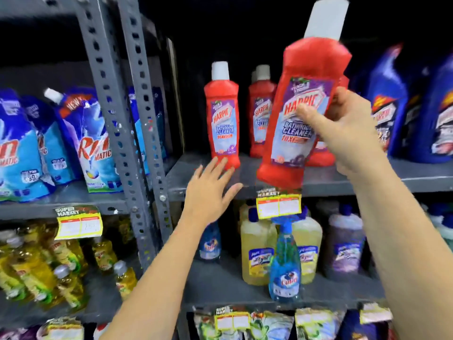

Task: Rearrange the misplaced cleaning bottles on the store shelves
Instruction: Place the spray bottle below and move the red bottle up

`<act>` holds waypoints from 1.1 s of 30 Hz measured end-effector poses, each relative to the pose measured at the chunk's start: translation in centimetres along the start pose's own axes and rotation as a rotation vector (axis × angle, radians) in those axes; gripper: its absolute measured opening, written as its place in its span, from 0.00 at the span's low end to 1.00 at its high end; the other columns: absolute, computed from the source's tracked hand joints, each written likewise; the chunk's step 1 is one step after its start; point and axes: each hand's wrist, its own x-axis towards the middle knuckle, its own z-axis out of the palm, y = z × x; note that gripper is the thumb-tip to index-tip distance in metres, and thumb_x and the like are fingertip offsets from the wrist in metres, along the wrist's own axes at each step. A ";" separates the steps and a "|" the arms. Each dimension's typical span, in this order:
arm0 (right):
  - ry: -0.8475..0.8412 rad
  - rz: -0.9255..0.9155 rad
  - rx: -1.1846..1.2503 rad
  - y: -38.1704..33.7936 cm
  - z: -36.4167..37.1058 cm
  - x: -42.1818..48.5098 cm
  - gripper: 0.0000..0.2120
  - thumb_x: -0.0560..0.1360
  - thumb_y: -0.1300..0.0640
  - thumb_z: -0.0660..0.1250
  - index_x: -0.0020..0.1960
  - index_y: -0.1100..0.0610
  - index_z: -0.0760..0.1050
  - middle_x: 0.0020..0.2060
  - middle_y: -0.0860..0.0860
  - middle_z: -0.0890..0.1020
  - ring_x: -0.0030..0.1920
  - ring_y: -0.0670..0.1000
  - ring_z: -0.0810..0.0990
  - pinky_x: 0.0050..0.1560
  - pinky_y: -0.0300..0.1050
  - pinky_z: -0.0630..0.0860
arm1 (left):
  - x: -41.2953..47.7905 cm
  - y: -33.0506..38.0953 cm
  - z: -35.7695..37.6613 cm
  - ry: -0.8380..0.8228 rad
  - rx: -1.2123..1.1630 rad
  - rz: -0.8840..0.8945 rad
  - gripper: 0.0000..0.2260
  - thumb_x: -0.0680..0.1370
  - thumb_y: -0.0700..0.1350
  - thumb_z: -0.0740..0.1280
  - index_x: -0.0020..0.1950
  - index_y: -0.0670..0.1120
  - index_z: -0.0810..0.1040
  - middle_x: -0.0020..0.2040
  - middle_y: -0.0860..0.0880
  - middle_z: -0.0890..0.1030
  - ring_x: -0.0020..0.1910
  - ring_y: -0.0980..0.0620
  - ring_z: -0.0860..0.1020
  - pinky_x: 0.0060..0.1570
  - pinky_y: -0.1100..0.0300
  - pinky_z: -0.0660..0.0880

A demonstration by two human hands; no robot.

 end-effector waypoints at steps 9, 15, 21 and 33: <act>-0.086 0.183 -0.249 6.8 2.1 5.9 0.15 0.70 0.58 0.76 0.54 0.56 0.77 0.50 0.54 0.85 0.47 0.49 0.84 0.54 0.52 0.81 | 0.0 0.2 0.9 0.156 0.023 -0.027 0.22 0.78 0.59 0.59 0.50 0.45 0.85 0.49 0.46 0.85 0.50 0.48 0.82 0.48 0.54 0.77; -0.097 0.197 -0.267 7.4 2.3 5.6 0.17 0.72 0.54 0.75 0.58 0.57 0.76 0.51 0.51 0.84 0.47 0.41 0.82 0.47 0.35 0.80 | -0.1 0.0 1.4 0.199 0.053 -0.024 0.22 0.78 0.59 0.59 0.50 0.45 0.85 0.49 0.46 0.85 0.49 0.47 0.83 0.48 0.54 0.77; -0.164 0.299 -0.353 9.0 0.6 3.0 0.33 0.66 0.48 0.79 0.66 0.55 0.72 0.53 0.47 0.81 0.52 0.45 0.80 0.52 0.44 0.78 | 0.0 0.0 1.4 0.231 0.069 -0.001 0.22 0.78 0.59 0.59 0.50 0.45 0.85 0.49 0.46 0.85 0.48 0.47 0.83 0.47 0.54 0.77; -0.443 0.386 -0.515 13.8 0.3 3.9 0.25 0.66 0.56 0.80 0.61 0.58 0.79 0.55 0.52 0.84 0.55 0.50 0.82 0.63 0.49 0.76 | -0.1 -0.5 2.4 0.312 0.095 0.006 0.25 0.80 0.61 0.55 0.50 0.45 0.85 0.49 0.47 0.85 0.49 0.47 0.83 0.48 0.53 0.78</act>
